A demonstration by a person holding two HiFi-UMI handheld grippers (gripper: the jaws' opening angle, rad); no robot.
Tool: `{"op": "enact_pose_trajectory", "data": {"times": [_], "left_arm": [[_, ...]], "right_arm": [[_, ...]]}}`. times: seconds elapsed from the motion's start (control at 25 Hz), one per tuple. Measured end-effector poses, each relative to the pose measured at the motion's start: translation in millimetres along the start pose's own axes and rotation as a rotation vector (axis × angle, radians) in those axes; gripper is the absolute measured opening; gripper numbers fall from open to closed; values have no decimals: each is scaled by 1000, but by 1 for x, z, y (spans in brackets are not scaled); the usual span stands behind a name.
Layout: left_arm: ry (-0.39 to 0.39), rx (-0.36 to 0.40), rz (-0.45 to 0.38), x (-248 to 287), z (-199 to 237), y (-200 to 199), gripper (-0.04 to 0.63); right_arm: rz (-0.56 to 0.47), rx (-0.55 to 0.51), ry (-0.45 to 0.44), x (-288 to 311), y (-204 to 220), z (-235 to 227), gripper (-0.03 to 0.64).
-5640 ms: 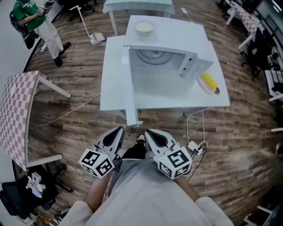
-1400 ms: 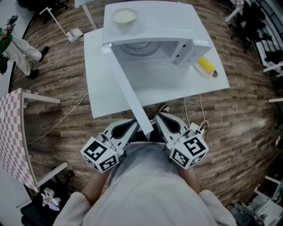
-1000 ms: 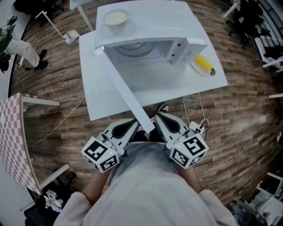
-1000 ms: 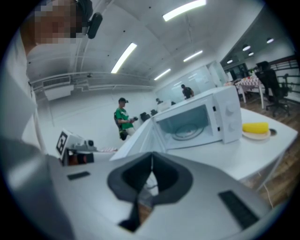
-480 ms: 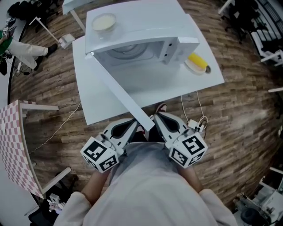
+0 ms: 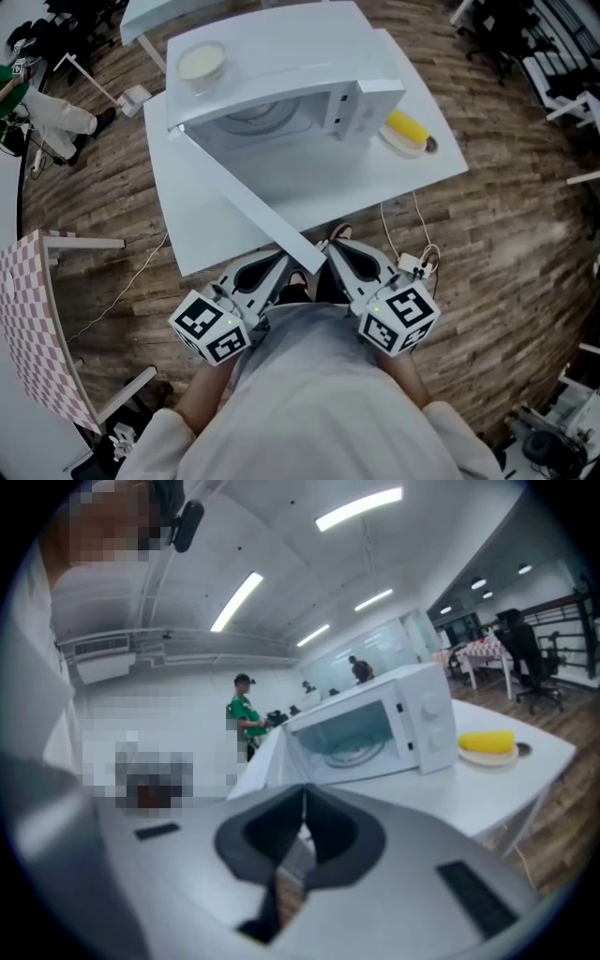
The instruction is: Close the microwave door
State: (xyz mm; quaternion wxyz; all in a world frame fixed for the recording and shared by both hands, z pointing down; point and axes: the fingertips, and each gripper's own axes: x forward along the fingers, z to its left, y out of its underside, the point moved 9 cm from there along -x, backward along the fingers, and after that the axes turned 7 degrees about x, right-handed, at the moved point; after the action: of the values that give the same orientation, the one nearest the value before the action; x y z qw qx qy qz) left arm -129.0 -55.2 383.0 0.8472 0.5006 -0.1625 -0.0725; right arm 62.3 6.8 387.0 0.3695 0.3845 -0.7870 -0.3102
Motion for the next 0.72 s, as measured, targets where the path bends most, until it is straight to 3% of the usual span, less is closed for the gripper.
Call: {"op": "enact_pose_trajectory", "data": {"times": [0.72], "left_arm": [[52, 3, 2, 27, 9, -9, 17]], "right_arm": [[-56, 21, 43, -4, -12, -14, 23]]}}
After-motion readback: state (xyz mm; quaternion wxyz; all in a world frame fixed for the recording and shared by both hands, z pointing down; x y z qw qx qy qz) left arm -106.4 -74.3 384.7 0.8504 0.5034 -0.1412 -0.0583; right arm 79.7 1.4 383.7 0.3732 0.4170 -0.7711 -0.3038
